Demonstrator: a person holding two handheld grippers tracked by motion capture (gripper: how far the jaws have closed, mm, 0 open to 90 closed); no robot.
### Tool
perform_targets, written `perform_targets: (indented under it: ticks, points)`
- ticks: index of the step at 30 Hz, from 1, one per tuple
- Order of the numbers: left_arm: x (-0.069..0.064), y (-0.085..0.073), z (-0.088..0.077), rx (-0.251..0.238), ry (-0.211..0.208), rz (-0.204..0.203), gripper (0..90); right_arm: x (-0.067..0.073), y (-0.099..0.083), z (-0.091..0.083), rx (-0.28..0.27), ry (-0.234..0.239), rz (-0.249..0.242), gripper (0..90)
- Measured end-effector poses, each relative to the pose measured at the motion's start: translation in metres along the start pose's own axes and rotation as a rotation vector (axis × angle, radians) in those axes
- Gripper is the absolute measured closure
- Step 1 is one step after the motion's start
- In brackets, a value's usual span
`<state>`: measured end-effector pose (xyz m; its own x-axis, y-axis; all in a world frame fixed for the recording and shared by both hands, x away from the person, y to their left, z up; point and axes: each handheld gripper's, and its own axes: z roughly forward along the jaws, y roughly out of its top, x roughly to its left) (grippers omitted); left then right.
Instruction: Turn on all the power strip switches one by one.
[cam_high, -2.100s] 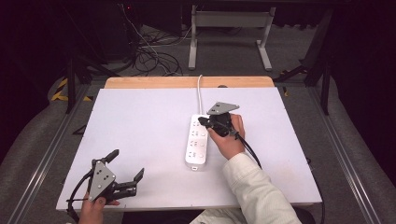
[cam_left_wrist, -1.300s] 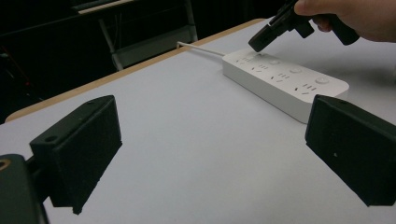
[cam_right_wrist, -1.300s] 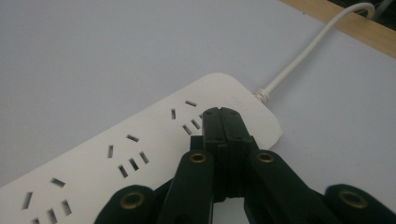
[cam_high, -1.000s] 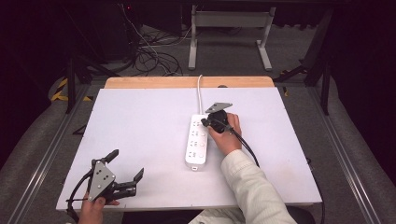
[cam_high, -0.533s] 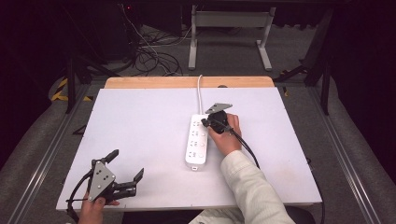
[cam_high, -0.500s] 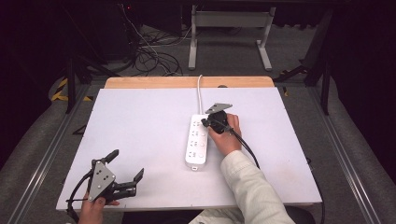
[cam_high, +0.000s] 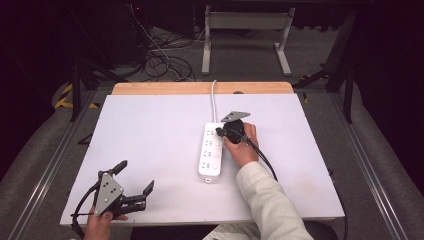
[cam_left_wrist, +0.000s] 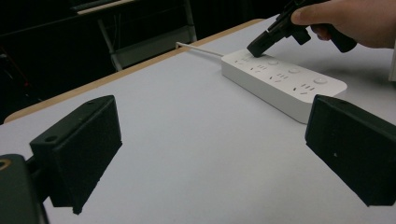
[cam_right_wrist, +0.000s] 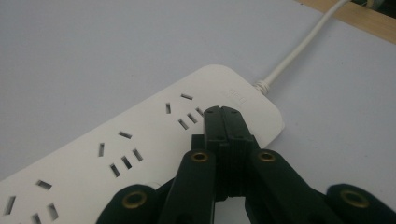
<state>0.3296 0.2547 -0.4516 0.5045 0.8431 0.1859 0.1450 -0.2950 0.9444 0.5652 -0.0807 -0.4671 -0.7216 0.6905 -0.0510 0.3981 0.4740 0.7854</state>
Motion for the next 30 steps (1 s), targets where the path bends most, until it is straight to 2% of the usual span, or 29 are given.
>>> perform_targets:
  ticks: [5, 7, 8, 10, 11, 15, 21, 30]
  points:
    - [0.0, 0.0, -0.001, -0.005, 0.003, 0.0, 3.9, 0.002, 0.003, 0.001, 0.026, -0.012, -0.002, 90.0]
    - [0.0, 0.0, -0.001, -0.004, 0.002, -0.002, 4.0, 0.002, 0.005, -0.001, 0.02, -0.023, -0.021, 90.0]
    - [0.0, 0.0, -0.001, -0.004, 0.002, -0.003, 3.9, 0.003, 0.007, -0.005, -0.007, -0.035, -0.038, 90.0]
    - [0.001, 0.0, 0.0, -0.002, 0.002, -0.005, 3.9, 0.003, 0.01, -0.018, -0.109, -0.006, -0.013, 90.0]
    - [0.001, 0.0, 0.0, -0.003, 0.002, -0.009, 3.9, 0.004, 0.014, -0.025, -0.129, 0.009, -0.011, 90.0]
    - [0.003, 0.0, 0.001, -0.005, 0.005, -0.013, 3.9, 0.008, 0.019, -0.039, -0.133, 0.015, -0.034, 90.0]
    - [0.001, 0.0, 0.0, -0.003, 0.009, -0.004, 3.9, 0.01, 0.02, -0.048, -0.144, 0.018, -0.037, 90.0]
    - [0.003, 0.0, 0.0, -0.004, 0.011, -0.007, 3.9, 0.012, 0.022, -0.051, -0.148, 0.03, -0.043, 90.0]
